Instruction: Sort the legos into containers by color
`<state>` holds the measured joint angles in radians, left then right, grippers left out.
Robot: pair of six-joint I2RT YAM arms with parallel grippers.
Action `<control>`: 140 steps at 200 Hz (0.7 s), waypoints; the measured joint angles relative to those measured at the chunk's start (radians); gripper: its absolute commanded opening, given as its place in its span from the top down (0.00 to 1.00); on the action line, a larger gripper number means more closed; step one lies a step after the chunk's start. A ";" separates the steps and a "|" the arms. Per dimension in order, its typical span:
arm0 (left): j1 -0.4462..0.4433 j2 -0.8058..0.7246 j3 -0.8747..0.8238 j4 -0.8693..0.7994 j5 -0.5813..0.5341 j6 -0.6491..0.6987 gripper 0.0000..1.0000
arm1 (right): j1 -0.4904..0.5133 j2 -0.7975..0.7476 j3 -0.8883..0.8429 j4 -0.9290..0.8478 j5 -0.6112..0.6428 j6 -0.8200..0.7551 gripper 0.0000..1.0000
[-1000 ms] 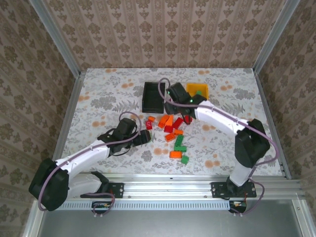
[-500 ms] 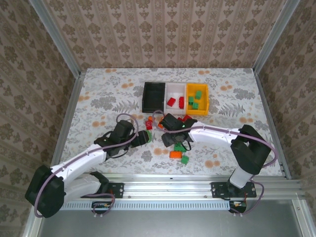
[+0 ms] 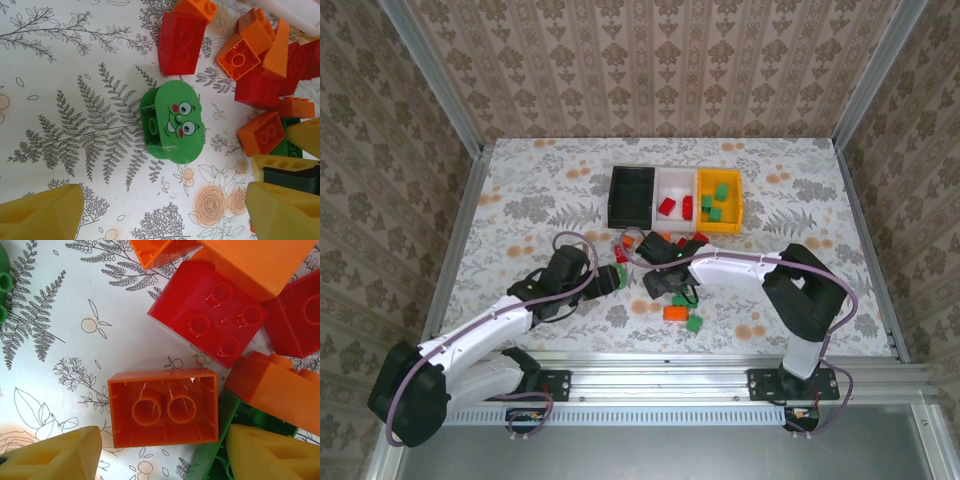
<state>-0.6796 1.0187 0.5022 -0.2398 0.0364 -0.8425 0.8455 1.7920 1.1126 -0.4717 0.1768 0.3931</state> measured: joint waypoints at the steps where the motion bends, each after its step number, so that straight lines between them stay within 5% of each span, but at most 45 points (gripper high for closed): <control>1: 0.000 0.000 0.000 0.000 0.000 0.000 0.14 | 0.000 0.002 0.002 0.000 0.001 0.000 0.33; 87: 0.000 0.001 0.000 0.000 0.000 0.000 0.13 | 0.061 0.058 0.066 -0.050 0.135 -0.031 0.38; 140: 0.000 0.023 0.000 0.010 -0.003 0.000 0.13 | 0.086 -0.035 0.121 -0.164 0.214 -0.055 0.34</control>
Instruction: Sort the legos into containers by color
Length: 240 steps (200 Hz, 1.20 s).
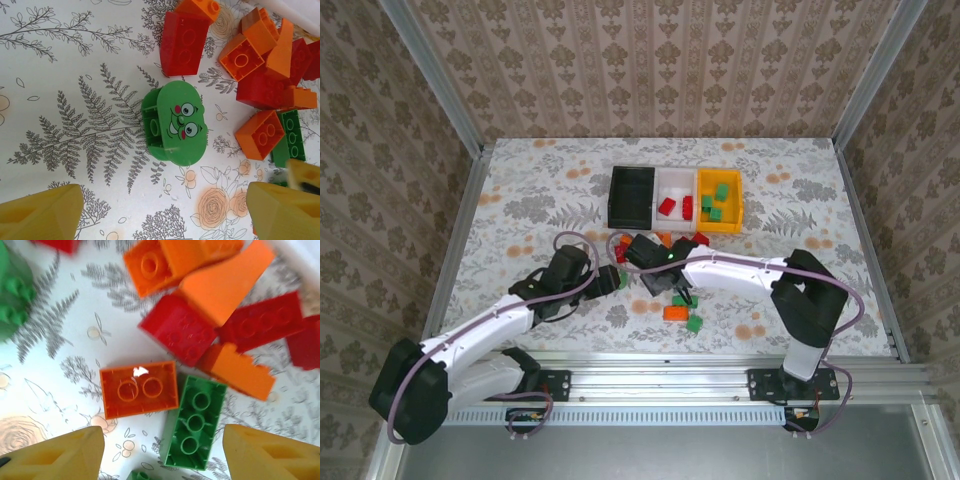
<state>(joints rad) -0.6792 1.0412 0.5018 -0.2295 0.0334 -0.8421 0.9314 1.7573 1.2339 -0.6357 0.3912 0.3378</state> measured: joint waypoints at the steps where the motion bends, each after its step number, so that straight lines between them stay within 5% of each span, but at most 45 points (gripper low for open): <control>1: 0.000 0.002 0.000 0.001 0.000 0.000 0.13 | 0.000 -0.001 0.001 0.000 0.000 0.000 0.34; 131: 0.001 -0.035 -0.006 0.004 0.003 0.000 0.12 | -0.043 0.164 0.063 0.064 -0.092 -0.081 0.33; 240: 0.006 -0.004 -0.017 0.001 0.004 0.000 0.13 | -0.023 0.174 0.013 0.124 -0.128 -0.057 0.51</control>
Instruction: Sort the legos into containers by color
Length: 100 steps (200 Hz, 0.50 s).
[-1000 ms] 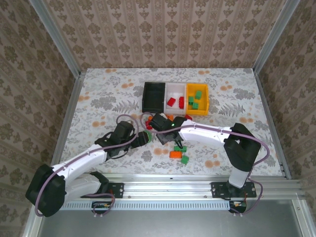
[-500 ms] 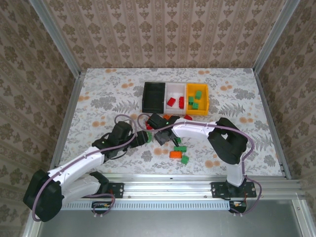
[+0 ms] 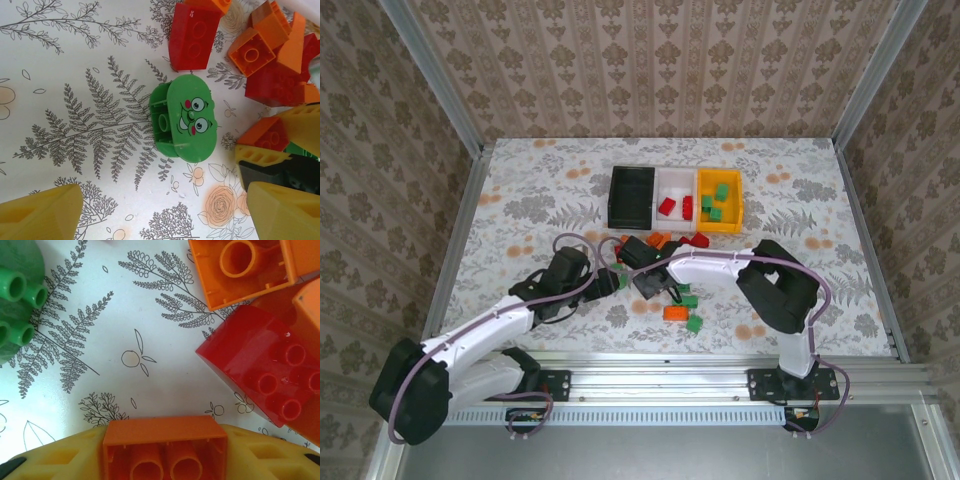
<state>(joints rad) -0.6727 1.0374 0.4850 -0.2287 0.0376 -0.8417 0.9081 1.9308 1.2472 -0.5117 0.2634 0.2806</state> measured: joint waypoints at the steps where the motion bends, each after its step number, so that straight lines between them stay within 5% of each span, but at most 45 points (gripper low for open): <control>1: 0.000 0.000 0.000 0.000 0.000 0.000 0.13 | 0.000 0.000 0.000 0.000 0.001 0.002 0.51; 100: 0.009 -0.031 0.000 -0.004 -0.011 0.000 0.12 | -0.016 -0.262 0.012 0.008 0.039 -0.005 0.57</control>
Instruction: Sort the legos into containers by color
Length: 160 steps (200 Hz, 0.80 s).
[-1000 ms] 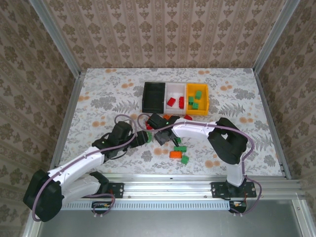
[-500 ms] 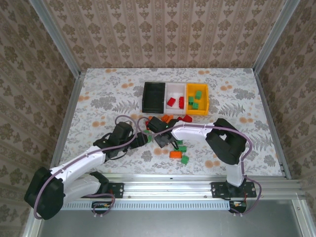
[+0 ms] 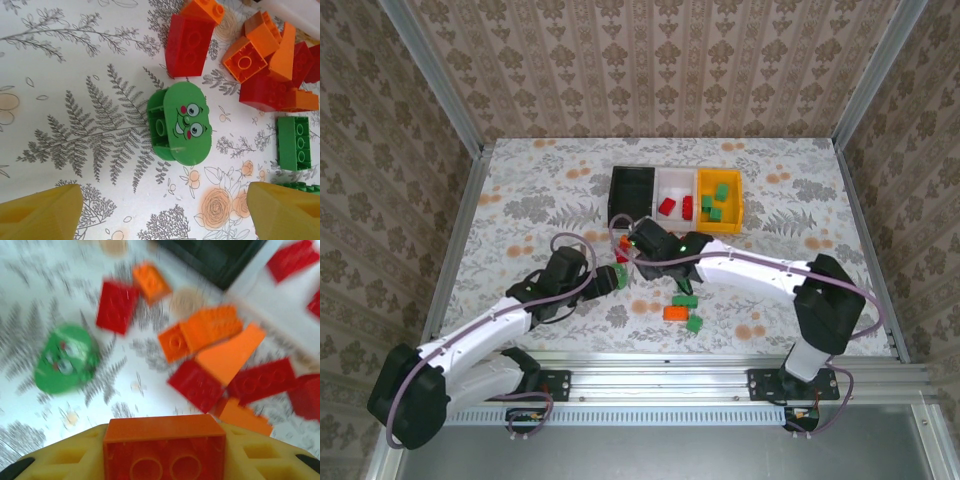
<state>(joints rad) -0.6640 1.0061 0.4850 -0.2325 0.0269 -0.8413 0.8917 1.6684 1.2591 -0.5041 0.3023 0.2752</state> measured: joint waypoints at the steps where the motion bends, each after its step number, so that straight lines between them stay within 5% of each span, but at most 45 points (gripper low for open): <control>1: 0.001 0.000 0.000 0.000 -0.001 0.000 0.12 | -0.001 0.000 0.003 0.000 0.000 -0.001 0.57; 79: 0.018 -0.008 0.002 -0.023 -0.004 0.000 0.12 | -0.217 0.382 0.509 0.054 -0.053 -0.133 0.56; 117: 0.030 -0.045 0.002 -0.033 -0.004 0.007 0.12 | -0.242 0.570 0.697 0.029 -0.074 -0.180 0.55; 160: 0.032 -0.029 0.002 -0.034 0.005 0.020 0.12 | -0.244 0.659 0.802 -0.010 -0.083 -0.202 0.43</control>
<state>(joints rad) -0.6319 0.9768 0.4873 -0.2665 0.0315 -0.8215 0.6476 2.3272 2.0613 -0.5137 0.2195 0.0734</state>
